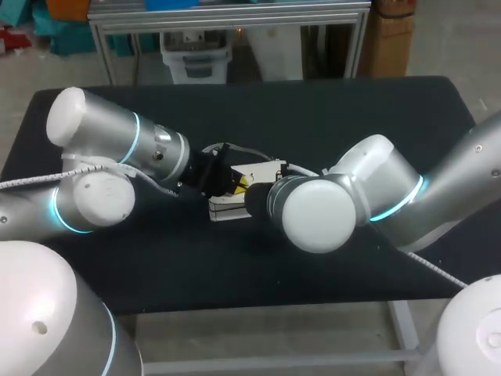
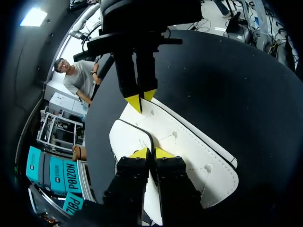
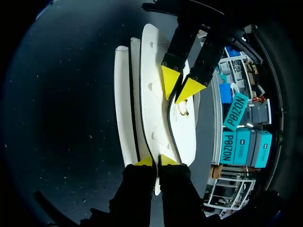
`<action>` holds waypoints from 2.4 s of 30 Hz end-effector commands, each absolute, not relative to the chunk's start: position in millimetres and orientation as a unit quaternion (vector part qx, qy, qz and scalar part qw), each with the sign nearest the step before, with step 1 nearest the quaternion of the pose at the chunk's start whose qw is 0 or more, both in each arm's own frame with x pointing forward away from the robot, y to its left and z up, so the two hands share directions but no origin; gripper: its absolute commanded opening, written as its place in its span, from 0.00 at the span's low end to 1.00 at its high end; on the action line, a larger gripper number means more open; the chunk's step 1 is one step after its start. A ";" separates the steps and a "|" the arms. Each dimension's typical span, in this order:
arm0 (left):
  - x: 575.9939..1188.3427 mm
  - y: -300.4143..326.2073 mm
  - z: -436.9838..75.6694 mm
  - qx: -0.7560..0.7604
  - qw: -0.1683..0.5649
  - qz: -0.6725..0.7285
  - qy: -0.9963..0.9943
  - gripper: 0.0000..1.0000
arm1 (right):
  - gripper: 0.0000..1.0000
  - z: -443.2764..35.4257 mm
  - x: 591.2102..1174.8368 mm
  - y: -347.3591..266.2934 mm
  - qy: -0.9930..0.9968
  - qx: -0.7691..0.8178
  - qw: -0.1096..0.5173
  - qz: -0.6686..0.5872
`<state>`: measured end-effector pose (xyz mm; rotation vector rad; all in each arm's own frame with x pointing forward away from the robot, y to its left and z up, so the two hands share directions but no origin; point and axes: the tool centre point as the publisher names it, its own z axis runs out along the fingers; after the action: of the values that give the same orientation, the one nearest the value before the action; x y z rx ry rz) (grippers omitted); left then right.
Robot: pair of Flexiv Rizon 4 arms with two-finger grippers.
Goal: Pick up the bag, open it, inspect its contents, close it, and place it on the opposite side
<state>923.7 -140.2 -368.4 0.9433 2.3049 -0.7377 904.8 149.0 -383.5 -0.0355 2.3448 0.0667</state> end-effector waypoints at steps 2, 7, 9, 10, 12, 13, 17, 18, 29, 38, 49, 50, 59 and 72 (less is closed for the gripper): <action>927.5 -140.5 -362.2 0.344 0.258 -0.275 0.860 0.00 | 0.00 -386.0 905.9 149.4 0.920 -0.013 0.390 0.024; 929.0 -138.2 -351.6 0.338 0.267 -0.294 0.853 0.55 | 0.00 -384.9 905.5 150.1 0.920 -0.014 0.391 0.023; 929.0 -137.5 -349.6 0.335 0.270 -0.298 0.852 0.64 | 0.00 -384.5 905.4 150.4 0.920 -0.014 0.392 0.023; 929.0 -137.3 -349.0 0.334 0.272 -0.298 0.852 0.65 | 0.00 -384.4 905.4 150.6 0.920 -0.014 0.392 0.023; 929.3 -136.8 -347.4 0.330 0.277 -0.301 0.851 0.63 | 0.00 -384.3 905.5 151.2 0.920 -0.015 0.392 0.023; 929.8 -136.5 -346.6 0.325 0.281 -0.303 0.851 0.61 | 0.00 -384.2 905.5 151.3 0.920 -0.015 0.392 0.023; 933.7 -132.7 -343.4 0.294 0.306 -0.316 0.849 0.24 | 0.00 -384.0 905.4 151.4 0.919 -0.015 0.393 0.024; 935.1 -131.6 -343.1 0.287 0.311 -0.317 0.849 0.11 | 0.00 -384.0 905.4 151.4 0.919 -0.015 0.393 0.024; 931.1 -131.2 -355.8 0.297 0.296 -0.306 0.854 0.00 | 0.00 -384.5 904.5 150.4 0.920 -0.011 0.392 0.024; 919.3 -129.9 -359.9 0.351 0.242 -0.294 0.855 0.00 | 0.00 -384.5 904.2 150.2 0.920 -0.010 0.391 0.022; 924.5 -124.8 -356.5 0.333 0.247 -0.301 0.859 0.29 | 0.00 -383.8 903.7 150.2 0.920 -0.008 0.392 0.021; 924.5 -124.9 -355.7 0.332 0.249 -0.302 0.858 0.30 | 0.00 -383.7 903.6 150.1 0.920 -0.008 0.392 0.021; 927.9 -121.4 -340.7 0.322 0.266 -0.336 0.845 0.33 | 0.00 -382.8 903.4 149.6 0.919 -0.008 0.393 0.021; 928.1 -115.7 -323.6 0.301 0.265 -0.396 0.826 0.47 | 0.09 -382.3 903.8 149.7 0.920 -0.008 0.391 0.025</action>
<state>927.4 -120.6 -322.0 0.8117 2.2473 -1.0465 903.8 149.6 -380.5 -0.0200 2.3380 0.0604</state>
